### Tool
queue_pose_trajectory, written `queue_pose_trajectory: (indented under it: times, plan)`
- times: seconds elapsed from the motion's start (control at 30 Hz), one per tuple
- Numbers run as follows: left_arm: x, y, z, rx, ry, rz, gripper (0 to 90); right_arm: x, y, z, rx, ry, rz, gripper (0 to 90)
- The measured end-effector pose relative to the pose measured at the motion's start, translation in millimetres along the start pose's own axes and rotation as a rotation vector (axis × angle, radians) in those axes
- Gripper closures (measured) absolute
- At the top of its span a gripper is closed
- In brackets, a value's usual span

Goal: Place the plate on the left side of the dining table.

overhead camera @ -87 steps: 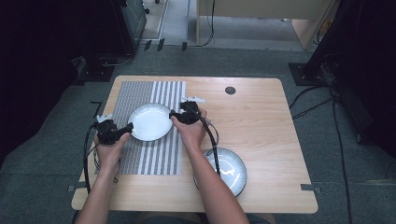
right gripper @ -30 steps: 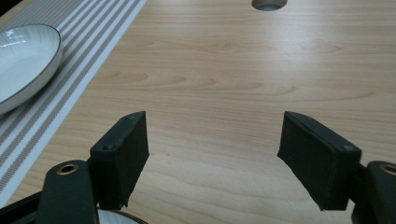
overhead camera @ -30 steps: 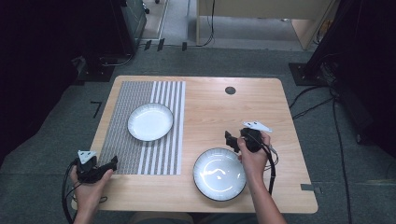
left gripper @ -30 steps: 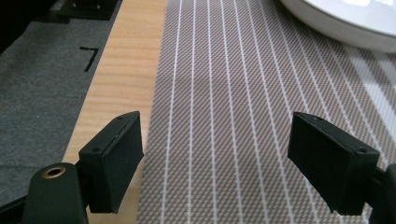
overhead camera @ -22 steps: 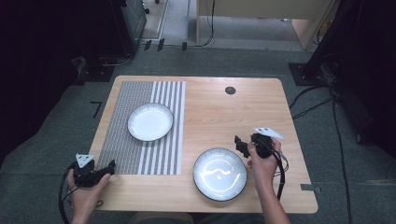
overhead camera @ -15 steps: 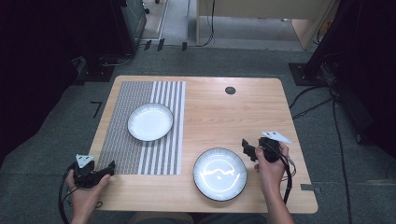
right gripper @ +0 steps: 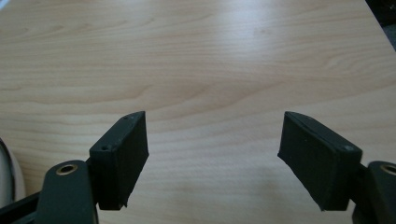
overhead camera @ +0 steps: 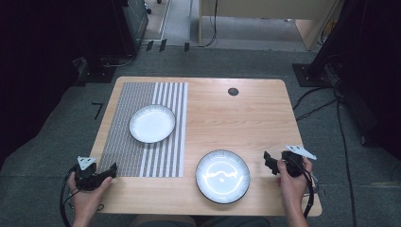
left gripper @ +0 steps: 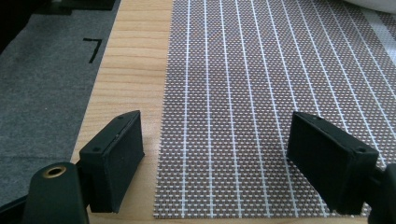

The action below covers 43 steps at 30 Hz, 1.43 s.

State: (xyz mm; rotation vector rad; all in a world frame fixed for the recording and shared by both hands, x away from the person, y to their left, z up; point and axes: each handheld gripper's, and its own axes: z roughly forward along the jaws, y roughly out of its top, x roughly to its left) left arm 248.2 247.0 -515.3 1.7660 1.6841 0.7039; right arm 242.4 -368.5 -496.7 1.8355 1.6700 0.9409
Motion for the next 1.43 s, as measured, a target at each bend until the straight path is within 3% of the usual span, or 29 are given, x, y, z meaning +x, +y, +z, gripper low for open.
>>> queue_pose_trajectory:
  times: [0.43,0.67,0.97,1.1,1.43]
  plan:
    - [-1.6,-0.2,0.7,-0.002,0.01,0.005,18.6,-35.5,-16.9,-16.4,0.007,-0.055,0.029,23.7]
    - [-1.9,-0.2,0.6,-0.004,0.01,0.006,19.3,-52.8,-28.9,-16.1,0.03,-0.083,0.038,23.8]
    - [-2.2,-0.6,0.4,-0.006,0.011,0.005,20.6,-43.5,-38.3,-12.5,0.007,-0.162,-0.071,22.0]
    - [-2.3,-0.6,0.4,-0.006,0.011,0.005,20.6,-45.3,-38.4,-12.6,0.015,-0.132,-0.068,21.1]
    - [-2.4,-0.7,0.3,-0.005,0.012,0.008,20.5,-45.0,-38.6,-12.7,0.019,-0.127,-0.073,19.4]
